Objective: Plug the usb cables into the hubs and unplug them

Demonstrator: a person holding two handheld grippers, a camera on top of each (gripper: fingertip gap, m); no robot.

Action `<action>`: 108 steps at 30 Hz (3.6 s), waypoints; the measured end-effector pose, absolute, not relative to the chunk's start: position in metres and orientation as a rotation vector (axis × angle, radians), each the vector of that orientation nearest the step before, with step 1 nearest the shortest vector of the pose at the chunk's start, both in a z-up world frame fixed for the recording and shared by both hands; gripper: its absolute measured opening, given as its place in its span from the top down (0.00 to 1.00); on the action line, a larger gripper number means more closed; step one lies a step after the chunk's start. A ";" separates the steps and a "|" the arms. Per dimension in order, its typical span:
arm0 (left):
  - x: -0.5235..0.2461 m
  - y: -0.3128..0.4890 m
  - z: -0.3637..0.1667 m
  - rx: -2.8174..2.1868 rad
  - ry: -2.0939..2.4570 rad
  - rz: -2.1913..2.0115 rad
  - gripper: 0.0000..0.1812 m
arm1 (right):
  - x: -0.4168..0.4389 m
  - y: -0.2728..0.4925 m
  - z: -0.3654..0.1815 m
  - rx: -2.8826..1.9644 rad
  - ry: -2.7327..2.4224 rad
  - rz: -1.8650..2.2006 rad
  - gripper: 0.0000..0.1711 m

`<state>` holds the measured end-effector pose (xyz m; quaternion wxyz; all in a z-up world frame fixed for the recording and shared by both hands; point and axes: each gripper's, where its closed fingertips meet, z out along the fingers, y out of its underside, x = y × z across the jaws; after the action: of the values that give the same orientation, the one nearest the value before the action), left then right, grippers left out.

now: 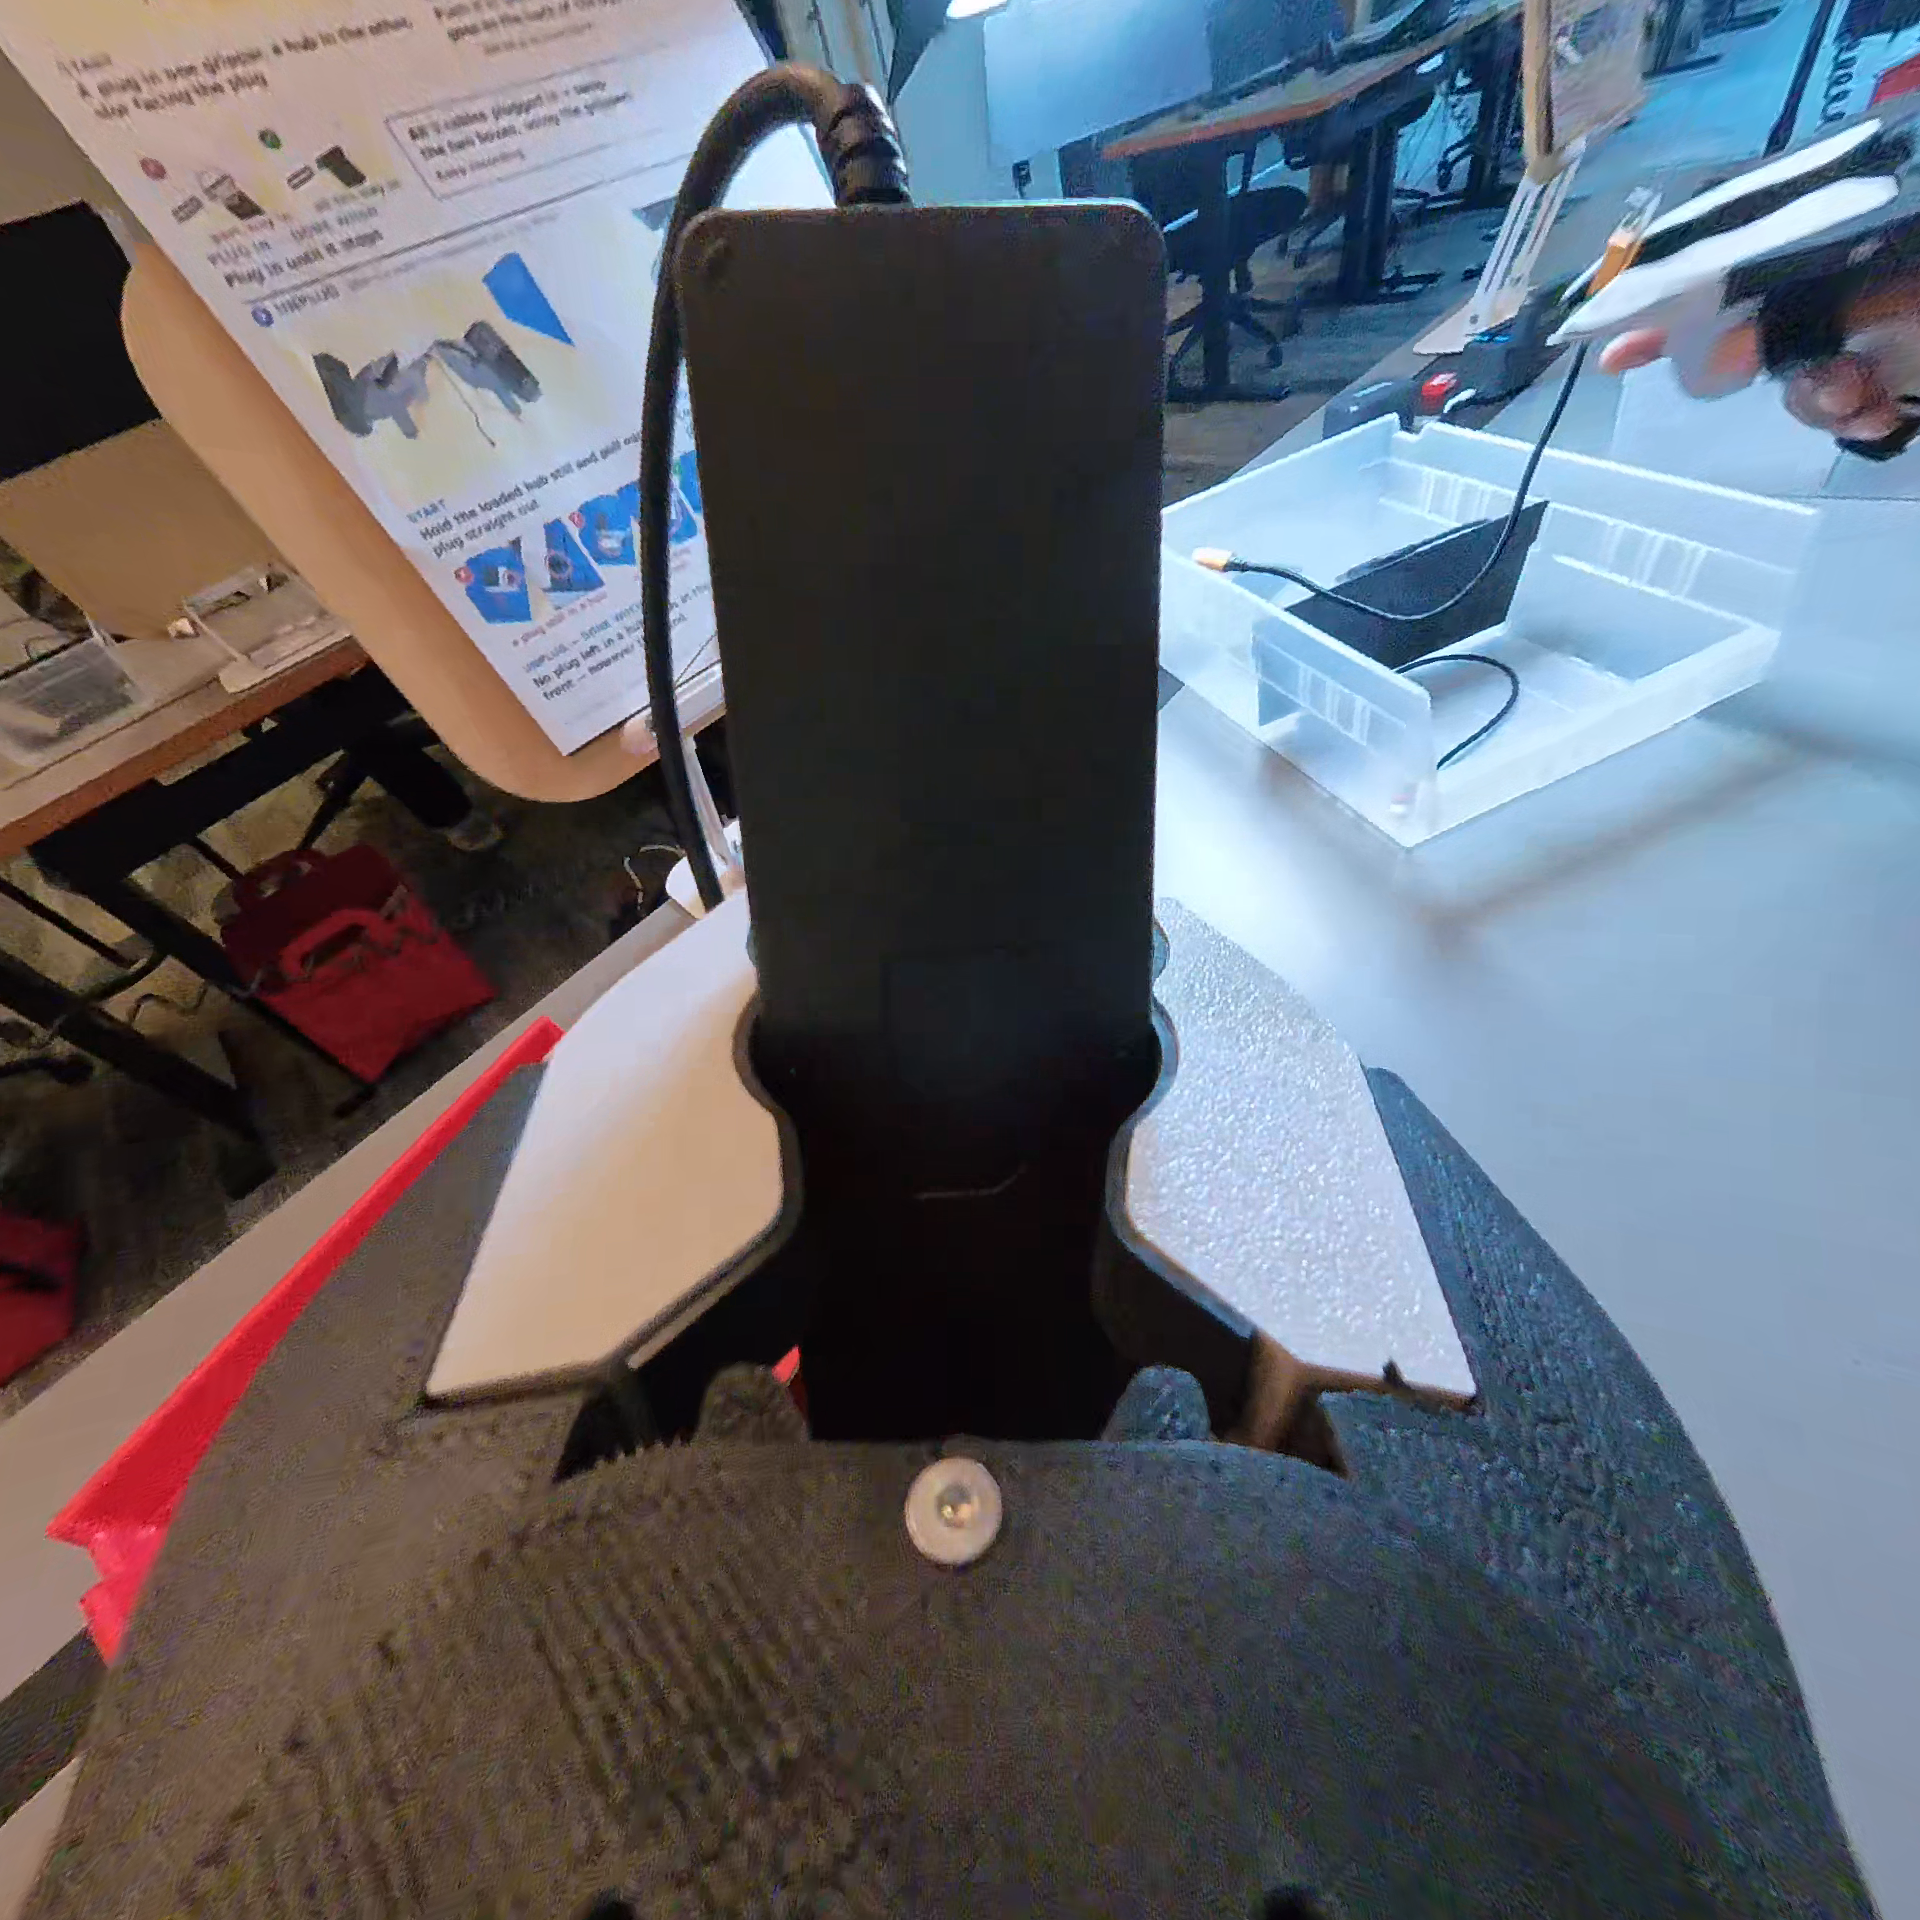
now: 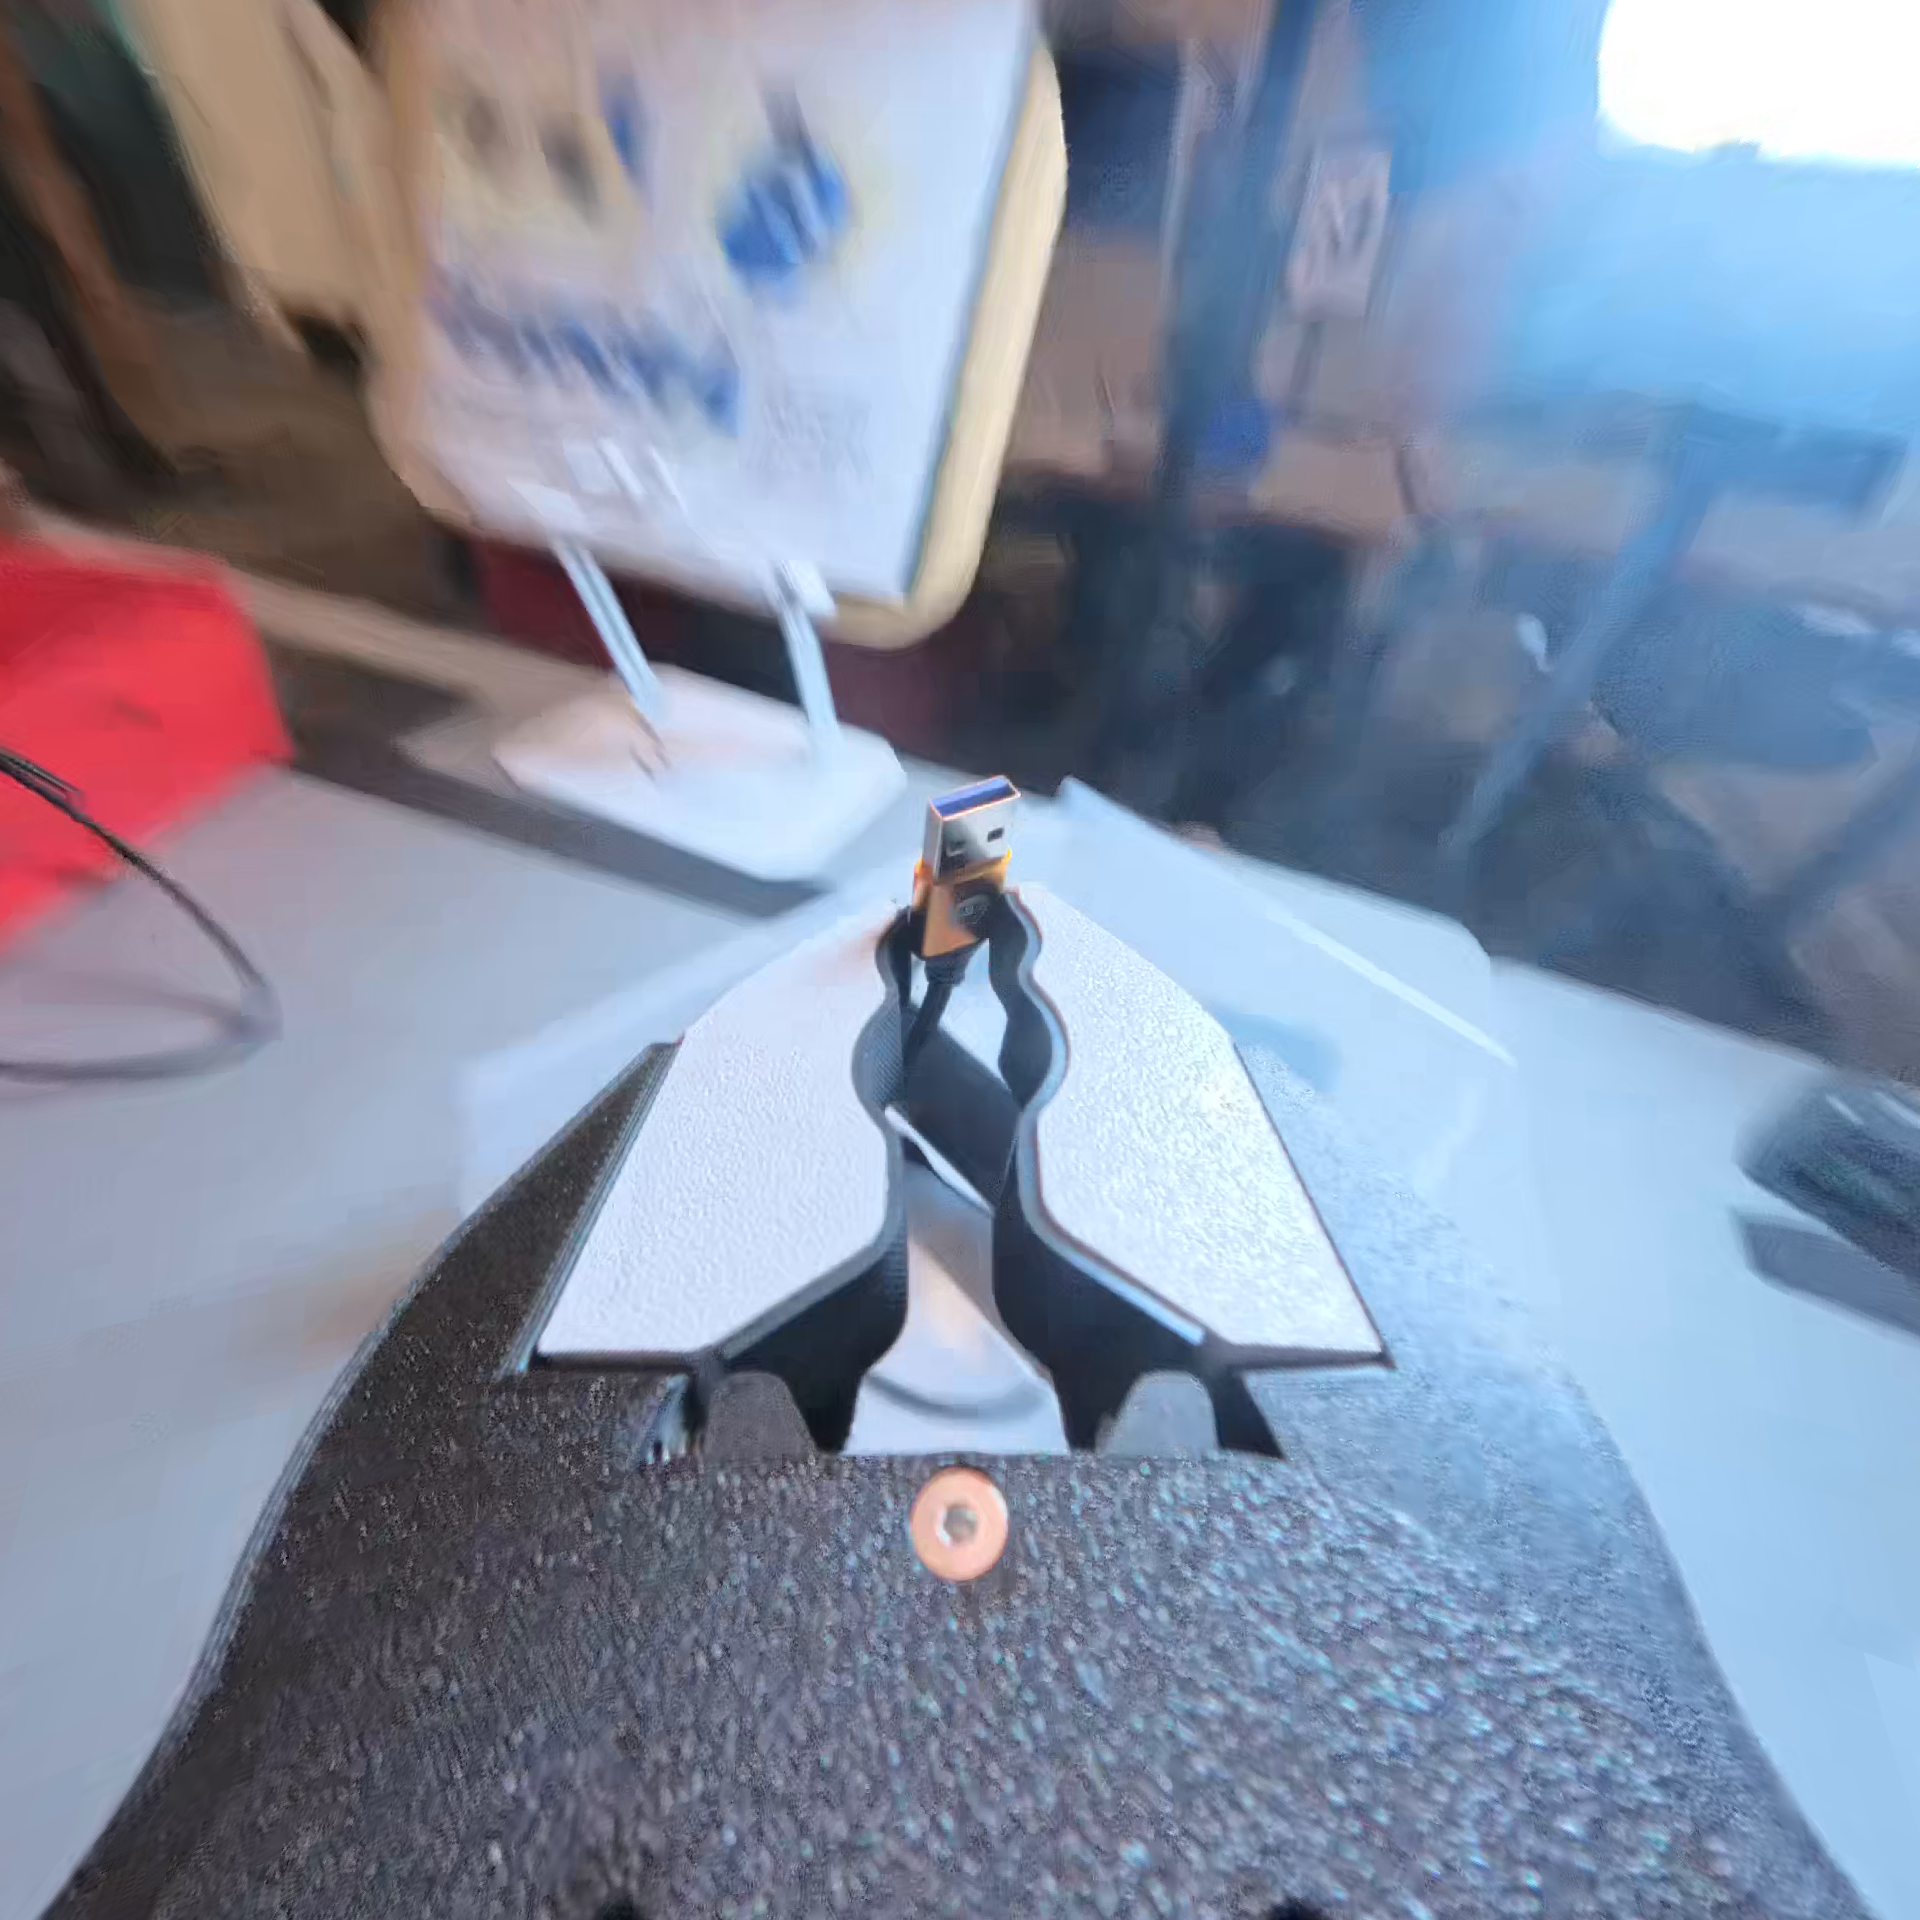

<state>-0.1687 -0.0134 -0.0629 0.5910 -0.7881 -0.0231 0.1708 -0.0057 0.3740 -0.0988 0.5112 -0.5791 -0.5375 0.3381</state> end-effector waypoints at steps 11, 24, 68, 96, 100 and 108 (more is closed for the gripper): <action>-0.136 -0.015 -0.028 -1.700 0.037 0.372 0.64 | 0.046 0.336 -0.158 -1.631 -1.895 0.290 0.95; -0.081 0.002 -0.015 -1.615 0.183 0.028 0.64 | -0.013 0.309 -0.057 -1.267 -1.397 0.706 0.70; -0.120 -0.013 -0.040 -1.701 0.366 0.566 0.63 | 0.020 0.211 0.033 -0.667 -1.361 0.871 0.91; -0.087 0.026 -0.062 -1.724 0.356 0.335 0.64 | 0.030 0.338 0.032 -0.759 -0.704 1.476 0.90; -0.084 0.029 -0.067 -1.736 0.367 0.326 0.65 | 0.026 0.351 0.024 -0.794 -0.677 1.416 0.90; -0.085 0.029 -0.069 -1.735 0.359 0.312 0.65 | 0.046 0.369 0.037 -0.784 -0.514 1.308 0.90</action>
<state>-0.0852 0.0290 -0.0688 0.6220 -0.7551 0.1565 0.1359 0.0457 0.3688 0.0374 0.6934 -0.3511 -0.2301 0.5857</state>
